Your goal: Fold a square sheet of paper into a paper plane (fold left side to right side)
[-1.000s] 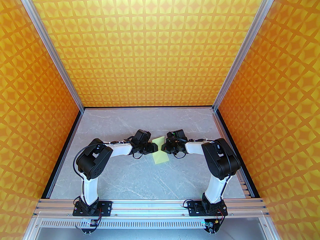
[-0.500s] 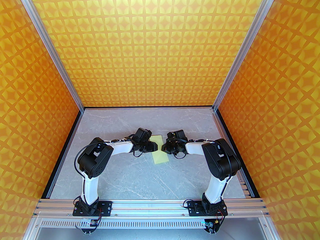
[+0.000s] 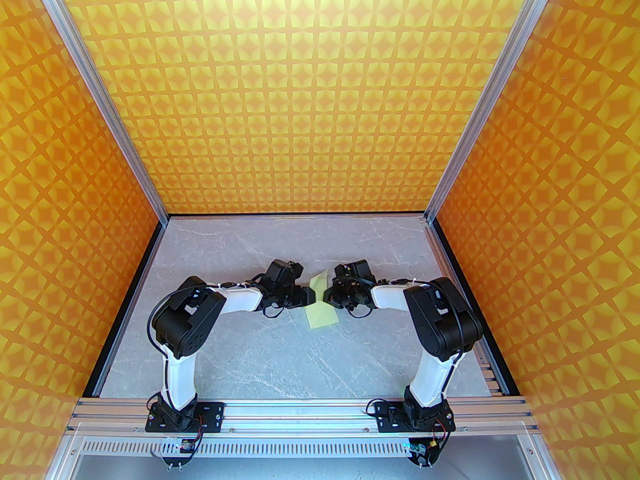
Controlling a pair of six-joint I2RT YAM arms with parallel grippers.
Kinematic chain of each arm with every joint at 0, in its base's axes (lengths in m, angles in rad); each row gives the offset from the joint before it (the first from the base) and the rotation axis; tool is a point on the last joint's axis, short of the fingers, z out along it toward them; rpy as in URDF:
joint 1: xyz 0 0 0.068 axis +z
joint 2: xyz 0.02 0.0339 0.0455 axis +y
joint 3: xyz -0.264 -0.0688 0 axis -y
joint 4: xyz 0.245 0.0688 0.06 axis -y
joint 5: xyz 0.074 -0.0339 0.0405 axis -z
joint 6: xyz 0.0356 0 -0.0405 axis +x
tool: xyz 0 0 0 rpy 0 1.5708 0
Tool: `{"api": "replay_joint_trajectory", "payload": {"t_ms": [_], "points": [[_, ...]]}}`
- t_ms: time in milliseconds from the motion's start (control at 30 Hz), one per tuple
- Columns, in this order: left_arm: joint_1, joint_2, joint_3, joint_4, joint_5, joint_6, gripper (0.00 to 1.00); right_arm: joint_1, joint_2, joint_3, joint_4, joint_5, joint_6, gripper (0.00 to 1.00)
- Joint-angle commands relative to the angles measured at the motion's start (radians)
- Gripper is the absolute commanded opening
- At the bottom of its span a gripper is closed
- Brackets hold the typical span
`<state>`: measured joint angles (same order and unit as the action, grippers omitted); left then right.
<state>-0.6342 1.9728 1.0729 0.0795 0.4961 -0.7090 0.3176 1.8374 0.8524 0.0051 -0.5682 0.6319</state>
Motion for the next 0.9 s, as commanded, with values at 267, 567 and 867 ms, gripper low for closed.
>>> {"api": "replay_joint_trajectory", "payload": {"t_ms": [267, 567, 867], "points": [[-0.009, 0.031, 0.04, -0.093, -0.042, 0.025, 0.43, -0.004, -0.085, -0.07, -0.096, 0.024, -0.015, 0.02], [-0.018, 0.018, 0.025, -0.105, -0.033, 0.026, 0.42, -0.004, -0.153, -0.134, -0.12, 0.056, -0.05, 0.07], [-0.062, 0.008, -0.011, -0.06, 0.03, -0.023, 0.42, -0.003, -0.122, -0.163, -0.076, 0.056, -0.034, 0.01]]}}
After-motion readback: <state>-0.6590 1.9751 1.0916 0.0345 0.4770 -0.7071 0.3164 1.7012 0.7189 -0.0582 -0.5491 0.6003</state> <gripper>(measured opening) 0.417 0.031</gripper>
